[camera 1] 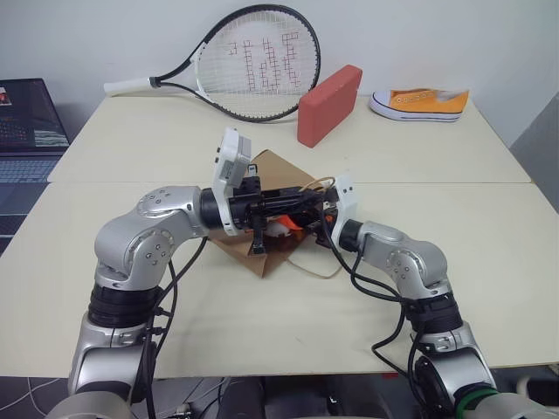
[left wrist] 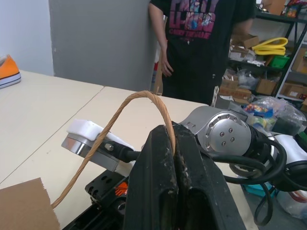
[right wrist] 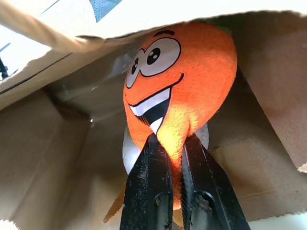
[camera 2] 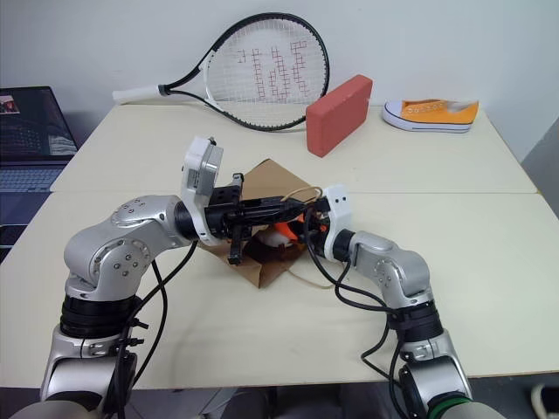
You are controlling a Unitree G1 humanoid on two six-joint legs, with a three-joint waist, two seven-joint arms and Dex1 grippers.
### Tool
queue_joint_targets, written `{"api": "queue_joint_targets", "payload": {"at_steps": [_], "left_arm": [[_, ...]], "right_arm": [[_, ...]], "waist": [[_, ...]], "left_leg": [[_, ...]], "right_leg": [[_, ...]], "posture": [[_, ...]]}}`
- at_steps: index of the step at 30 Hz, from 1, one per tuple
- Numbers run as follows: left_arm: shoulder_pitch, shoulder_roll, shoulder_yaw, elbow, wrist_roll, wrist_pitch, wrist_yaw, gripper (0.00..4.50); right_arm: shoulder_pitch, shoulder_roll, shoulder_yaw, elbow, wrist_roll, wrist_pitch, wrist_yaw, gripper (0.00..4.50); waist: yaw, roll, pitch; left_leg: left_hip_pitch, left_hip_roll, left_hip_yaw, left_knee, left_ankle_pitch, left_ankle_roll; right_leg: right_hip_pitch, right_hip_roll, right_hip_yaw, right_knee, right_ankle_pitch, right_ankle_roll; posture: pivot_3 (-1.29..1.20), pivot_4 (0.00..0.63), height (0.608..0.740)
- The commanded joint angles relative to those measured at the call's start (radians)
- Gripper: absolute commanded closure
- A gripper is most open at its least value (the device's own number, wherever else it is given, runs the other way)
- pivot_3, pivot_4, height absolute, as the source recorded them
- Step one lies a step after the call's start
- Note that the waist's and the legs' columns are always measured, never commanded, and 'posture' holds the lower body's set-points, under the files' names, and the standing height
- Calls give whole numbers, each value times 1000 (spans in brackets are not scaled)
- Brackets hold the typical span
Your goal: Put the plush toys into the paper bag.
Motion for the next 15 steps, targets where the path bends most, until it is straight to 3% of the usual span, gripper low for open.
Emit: {"api": "queue_joint_targets", "payload": {"at_steps": [1, 10, 15], "left_arm": [[-6, 9, 8, -33, -14, -1, -1, 4500], [-13, 16, 22, -6, 1, -13, 14, 4500], [-13, 15, 24, -7, 1, -17, 25, 4500]], "right_arm": [[-17, 12, -11, -38, -4, -24, -3, 3311], [11, -7, -4, -115, -13, -7, 6, 24], [22, -47, 2, -180, 3, 26, 27, 24]], "waist": [[0, 0, 0], [0, 0, 0], [0, 0, 0]], "left_leg": [[0, 0, 0, 0, 0, 0], [0, 0, 0, 0, 0, 0], [0, 0, 0, 0, 0, 0]], "right_leg": [[0, 0, 0, 0, 0, 0], [0, 0, 0, 0, 0, 0], [0, 0, 0, 0, 0, -1]], "posture": [[0, 150, 740], [0, 150, 740], [0, 150, 740]]}}
